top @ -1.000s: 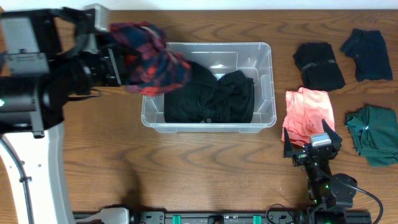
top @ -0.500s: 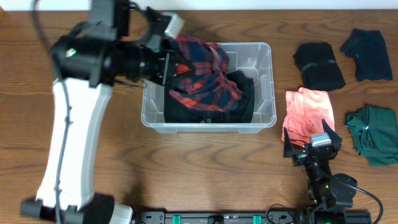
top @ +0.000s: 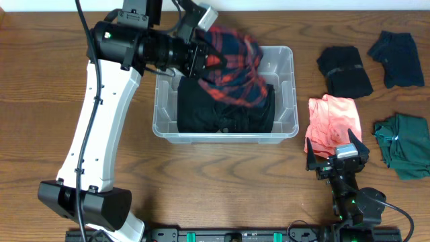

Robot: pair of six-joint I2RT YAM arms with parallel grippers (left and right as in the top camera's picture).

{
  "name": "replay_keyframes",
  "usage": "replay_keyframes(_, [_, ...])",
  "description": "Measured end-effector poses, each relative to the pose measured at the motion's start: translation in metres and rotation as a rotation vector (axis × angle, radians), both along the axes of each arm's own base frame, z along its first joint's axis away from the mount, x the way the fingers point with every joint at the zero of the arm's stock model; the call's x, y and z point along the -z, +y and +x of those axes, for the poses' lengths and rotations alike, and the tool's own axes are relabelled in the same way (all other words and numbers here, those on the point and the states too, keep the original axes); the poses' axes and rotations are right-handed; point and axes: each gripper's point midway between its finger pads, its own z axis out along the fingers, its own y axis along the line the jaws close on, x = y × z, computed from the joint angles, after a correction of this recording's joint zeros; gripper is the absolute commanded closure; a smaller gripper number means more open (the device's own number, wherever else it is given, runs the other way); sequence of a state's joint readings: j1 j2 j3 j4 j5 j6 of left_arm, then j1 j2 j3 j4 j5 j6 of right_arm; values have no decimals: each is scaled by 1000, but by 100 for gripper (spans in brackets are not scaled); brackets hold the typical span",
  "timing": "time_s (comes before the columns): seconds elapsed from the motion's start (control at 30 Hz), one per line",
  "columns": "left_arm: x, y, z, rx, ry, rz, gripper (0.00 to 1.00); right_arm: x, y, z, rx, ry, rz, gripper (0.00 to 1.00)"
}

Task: Pack container
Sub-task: 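Carry the plaid shirt over the bin and lower it onto the black garment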

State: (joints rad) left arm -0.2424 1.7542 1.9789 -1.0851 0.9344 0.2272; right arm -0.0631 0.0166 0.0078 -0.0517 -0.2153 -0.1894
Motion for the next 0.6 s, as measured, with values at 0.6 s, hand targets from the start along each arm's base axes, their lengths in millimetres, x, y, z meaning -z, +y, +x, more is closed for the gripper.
replay_keyframes(0.6, [28, -28, 29, 43, 75, -79, 94, 0, 0, 0, 0, 0, 0, 1])
